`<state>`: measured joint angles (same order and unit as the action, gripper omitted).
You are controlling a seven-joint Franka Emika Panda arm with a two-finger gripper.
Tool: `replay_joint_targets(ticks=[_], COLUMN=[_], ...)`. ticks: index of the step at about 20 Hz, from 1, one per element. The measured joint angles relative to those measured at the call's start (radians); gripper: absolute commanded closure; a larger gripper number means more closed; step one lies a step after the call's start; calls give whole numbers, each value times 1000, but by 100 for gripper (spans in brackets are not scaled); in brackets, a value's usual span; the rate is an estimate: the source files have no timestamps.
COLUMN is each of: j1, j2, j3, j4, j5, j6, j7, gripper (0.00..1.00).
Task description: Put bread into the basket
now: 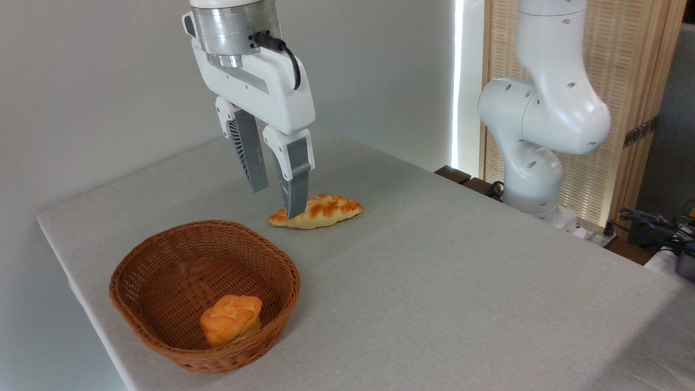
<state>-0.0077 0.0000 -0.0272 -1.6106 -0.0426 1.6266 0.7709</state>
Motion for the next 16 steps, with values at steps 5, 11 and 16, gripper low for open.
replay_joint_targets(ticks=[5,11,16], j1=[0,-1,-4], j2=[0,2,3], j3=[0,-22,-119], j4=[0,-3,-64], j5=[0,-3,-27], j6=[0,-7,-9], j7=[0,0,-8], gripper=[0,0,0])
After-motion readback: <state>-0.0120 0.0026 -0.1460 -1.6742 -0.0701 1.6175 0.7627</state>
